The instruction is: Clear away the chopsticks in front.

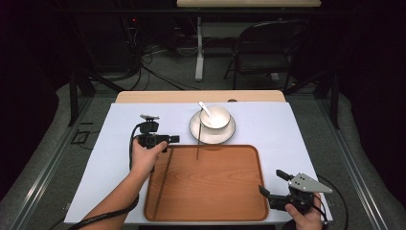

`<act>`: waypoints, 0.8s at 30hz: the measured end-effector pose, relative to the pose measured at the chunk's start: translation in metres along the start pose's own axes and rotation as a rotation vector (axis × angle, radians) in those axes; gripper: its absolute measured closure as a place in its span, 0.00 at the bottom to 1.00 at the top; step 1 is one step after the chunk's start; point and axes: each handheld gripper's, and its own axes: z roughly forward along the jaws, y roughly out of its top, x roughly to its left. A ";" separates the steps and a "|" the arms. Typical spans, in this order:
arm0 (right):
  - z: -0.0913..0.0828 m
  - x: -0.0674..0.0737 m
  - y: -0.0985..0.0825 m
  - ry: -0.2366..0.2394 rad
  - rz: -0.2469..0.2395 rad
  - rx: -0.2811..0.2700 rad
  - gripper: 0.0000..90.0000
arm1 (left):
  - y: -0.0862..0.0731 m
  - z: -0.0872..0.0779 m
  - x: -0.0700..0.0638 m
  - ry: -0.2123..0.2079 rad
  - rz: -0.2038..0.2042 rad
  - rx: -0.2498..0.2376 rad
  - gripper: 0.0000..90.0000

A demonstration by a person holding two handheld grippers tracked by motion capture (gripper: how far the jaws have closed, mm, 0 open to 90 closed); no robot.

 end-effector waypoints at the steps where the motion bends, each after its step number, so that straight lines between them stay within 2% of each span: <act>1: 0.000 0.000 0.000 0.000 0.000 0.000 0.16 | 0.002 0.002 -0.001 0.004 0.000 -0.003 0.52; 6: -0.001 0.001 0.000 -0.004 -0.008 -0.001 0.16 | 0.016 0.017 -0.005 0.028 -0.003 0.007 0.47; 10: -0.001 0.000 -0.001 -0.005 0.000 0.001 0.16 | 0.025 0.027 -0.009 0.061 0.016 0.016 0.45; 11: -0.001 0.000 -0.001 -0.005 0.000 0.001 0.16 | 0.027 0.029 -0.009 0.070 0.024 0.014 0.46; 12: -0.002 0.000 -0.001 -0.006 0.001 0.000 0.16 | 0.029 0.031 -0.011 0.079 0.032 0.007 0.52; 14: -0.002 0.000 -0.001 -0.007 0.001 0.000 0.16 | 0.033 0.036 -0.012 0.082 0.049 -0.003 0.54; 21: -0.002 0.000 -0.001 -0.008 0.002 -0.001 0.16 | 0.040 0.051 -0.018 0.107 0.034 0.015 0.60; 24: -0.003 0.000 -0.001 -0.009 0.003 0.000 0.16 | 0.042 0.056 -0.020 0.102 0.020 0.027 0.62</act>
